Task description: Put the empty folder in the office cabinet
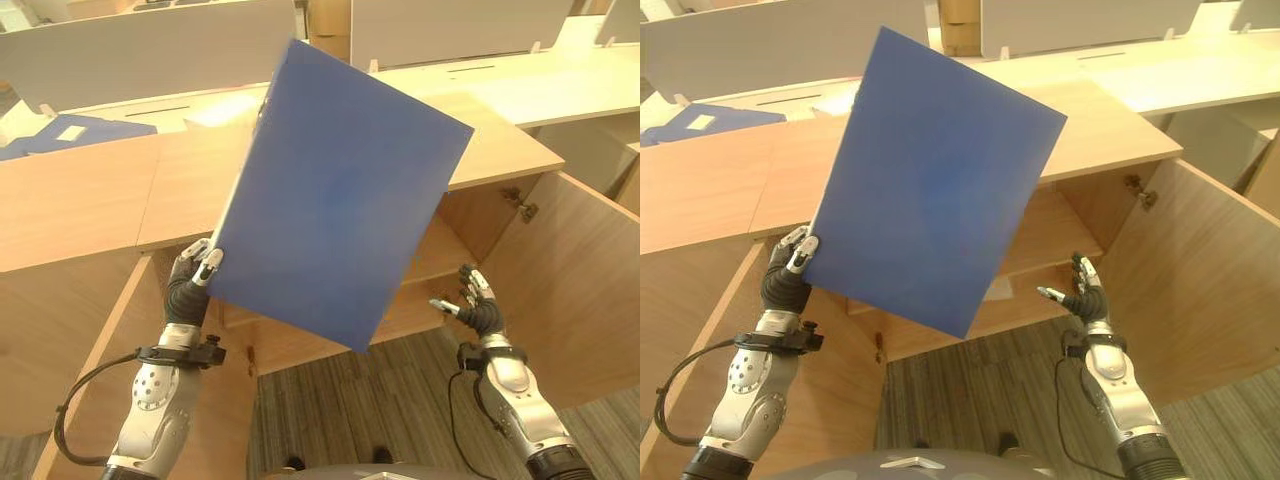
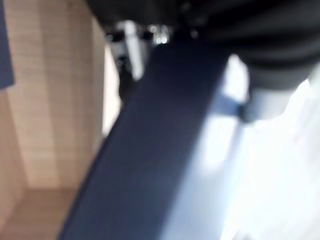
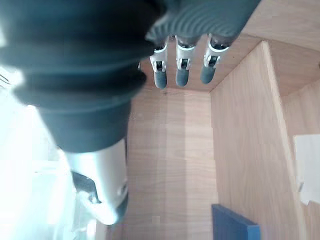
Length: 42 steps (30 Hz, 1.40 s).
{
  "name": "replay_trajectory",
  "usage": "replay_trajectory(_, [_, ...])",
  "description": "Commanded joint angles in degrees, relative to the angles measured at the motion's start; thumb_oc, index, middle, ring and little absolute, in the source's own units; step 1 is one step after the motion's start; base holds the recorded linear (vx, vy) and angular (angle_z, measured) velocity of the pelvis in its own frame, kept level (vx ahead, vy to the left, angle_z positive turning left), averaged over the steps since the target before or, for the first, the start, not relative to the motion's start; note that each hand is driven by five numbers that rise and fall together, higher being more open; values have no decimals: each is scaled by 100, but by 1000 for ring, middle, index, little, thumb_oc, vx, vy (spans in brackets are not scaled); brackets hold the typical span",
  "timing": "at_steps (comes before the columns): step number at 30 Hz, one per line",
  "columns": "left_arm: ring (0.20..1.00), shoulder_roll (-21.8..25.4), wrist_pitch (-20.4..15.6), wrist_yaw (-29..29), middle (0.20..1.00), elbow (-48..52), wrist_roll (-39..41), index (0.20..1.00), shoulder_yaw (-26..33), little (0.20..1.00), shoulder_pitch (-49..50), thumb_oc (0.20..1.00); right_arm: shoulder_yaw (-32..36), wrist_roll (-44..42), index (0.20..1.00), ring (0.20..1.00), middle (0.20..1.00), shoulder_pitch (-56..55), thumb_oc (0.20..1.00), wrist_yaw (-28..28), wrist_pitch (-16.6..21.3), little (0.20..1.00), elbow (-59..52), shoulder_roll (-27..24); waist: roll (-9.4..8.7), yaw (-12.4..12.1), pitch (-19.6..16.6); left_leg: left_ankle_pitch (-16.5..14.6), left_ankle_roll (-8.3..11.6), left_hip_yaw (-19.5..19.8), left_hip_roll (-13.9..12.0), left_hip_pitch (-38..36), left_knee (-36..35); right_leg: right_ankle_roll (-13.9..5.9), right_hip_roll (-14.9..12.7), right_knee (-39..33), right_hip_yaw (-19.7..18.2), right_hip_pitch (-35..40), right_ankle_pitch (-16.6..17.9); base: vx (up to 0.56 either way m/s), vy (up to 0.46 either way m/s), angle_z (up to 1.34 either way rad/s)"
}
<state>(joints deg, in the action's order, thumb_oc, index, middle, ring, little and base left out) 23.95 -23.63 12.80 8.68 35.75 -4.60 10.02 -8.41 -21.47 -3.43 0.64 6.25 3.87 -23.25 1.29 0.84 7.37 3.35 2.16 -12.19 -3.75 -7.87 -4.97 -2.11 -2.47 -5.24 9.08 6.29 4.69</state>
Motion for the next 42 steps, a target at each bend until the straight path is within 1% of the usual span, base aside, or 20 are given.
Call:
replay_trajectory(1, [200, 164, -666, 115, 200, -18, 188, 200, 309, 200, -564, 200, 387, -808, 1000, 1000, 1000, 786, 1000, -540, 251, 1000, -403, -236, -148, -88, -54, -548, -40, 383, -8, -138, 68, -119, -71, 24, 12, 235, -519, 4, 18, 11])
replay_trajectory(2, [200, 164, -666, 115, 200, -18, 188, 200, 309, 200, -564, 200, 387, -808, 1000, 1000, 1000, 786, 1000, -540, 251, 1000, -403, -236, -148, -88, -54, -548, -40, 383, -8, -138, 68, -119, -71, 24, 12, 235, -519, 9, 25, 12])
replay_trajectory(3, [200, 163, -674, 74, 200, -29, 87, 200, 355, 200, -613, 200, 412, -1154, 1000, 1000, 1000, 949, 1000, -699, 155, 1000, -606, -308, -174, -143, -79, -542, -37, 413, -1, -124, 56, -130, -87, 24, 64, 234, -523, 12, 23, 12])
replay_trajectory(4, [200, 177, -683, 32, 200, -27, 22, 200, 364, 200, -660, 200, 396, -1318, 1000, 1000, 1000, 1052, 1000, -775, 104, 1000, -692, -348, -190, -171, -99, -536, -30, 418, -2, -114, 49, -137, -95, 24, 91, 229, -523, 12, 23, 12])
replay_trajectory(7, [200, 196, -682, -57, 200, -2, -103, 200, 363, 200, -734, 200, 356, -1499, 1000, 1000, 1000, 1228, 1000, -808, 19, 1000, -828, -397, -212, -229, -113, -531, -32, 451, 6, -107, 40, -143, -104, 24, 128, 233, -516, 16, 21, 8])
replay_trajectory(10, [200, 278, -651, -243, 200, -13, -273, 200, 368, 200, -886, 200, 259, -1794, 1000, 1000, 1000, 1614, 1000, -807, -171, 1000, -909, -476, -249, -331, -149, -523, -35, 503, 24, -94, 22, -159, -123, 24, 189, 239, -508, 26, 33, 11])
replay_trajectory(13, [200, 315, -487, -249, 200, -21, -355, 200, 347, 200, -995, 200, 120, -2126, 1000, 1000, 1000, 1953, 1000, -825, -374, 1000, -936, -424, -281, -421, -193, -514, -40, 560, 38, -85, -3, -176, -142, 24, 247, 246, -494, 35, 33, 14])
replay_trajectory(14, [200, 315, -485, -250, 200, -21, -357, 200, 348, 200, -997, 200, 120, -2127, 1000, 1000, 1000, 1958, 1000, -825, -375, 1000, -934, -424, -282, -419, -192, -513, -40, 562, 39, -84, -3, -176, -143, 24, 249, 245, -494, 34, 41, 7])
replay_trajectory(17, [200, 356, -390, -224, 200, -29, -411, 200, 236, 200, -1106, 200, -109, -2511, 1000, 1000, 1000, 2316, 1000, -899, -617, 1000, -964, -321, -307, -514, -224, -527, -57, 632, 61, -48, -3, -194, -165, 24, 316, 244, -490, 28, 36, 12])
replay_trajectory(23, [200, 404, -296, -145, 200, -25, -397, 200, 58, 200, -1247, 200, -431, -2805, 1000, 1000, 1000, 2736, 1000, -725, -899, 1000, -964, -196, -327, -597, -262, -533, -77, 659, 90, -37, -3, -217, -198, 24, 362, 249, -471, 19, 17, 6])
replay_trajectory(32, [200, 430, -111, -275, 200, -48, -546, 200, -198, 200, -1460, 200, -746, -3059, 1000, 1000, 1000, 3078, 1000, -523, -1093, 1000, -970, -13, -328, -619, -270, -553, -107, 654, 120, -47, -3, -239, -220, 24, 352, 248, -449, 7, 5, 1])
replay_trajectory(36, [200, 426, -74, -557, 200, -150, -812, 200, -297, 200, -1501, 200, -846, -3013, 1000, 1000, 1000, 3194, 1000, -460, -1120, 1000, -945, 62, -319, -619, -267, -552, -110, 632, 118, -59, -3, -238, -225, 24, 340, 250, -444, 0, 0, 0])
replay_trajectory(38, [200, 487, 0, -852, 200, -250, -1181, 200, -274, 200, -1469, 200, -865, -3035, 1000, 1000, 1000, 3225, 1000, -442, -1152, 1000, -938, 45, -316, -624, -273, -555, -107, 615, 111, -64, -3, -235, -223, 24, 336, 253, -450, 0, 0, 0])
replay_trajectory(41, [200, 540, 2, -1042, 200, -383, -1314, 200, -234, 200, -1406, 200, -870, -3129, 1000, 1000, 1000, 3217, 1000, -423, -1161, 1000, -924, 14, -316, -630, -271, -553, -104, 605, 106, -68, -3, -232, -223, 24, 343, 256, -457, 0, 0, 0])
replay_trajectory(42, [200, 546, -15, -1027, 200, -432, -1328, 200, -212, 200, -1387, 200, -864, -3125, 1000, 1000, 1000, 3229, 1000, -413, -1177, 1000, -917, 14, -318, -634, -273, -549, -104, 606, 105, -66, -3, -228, -221, 24, 338, 258, -460, 0, 0, 0])
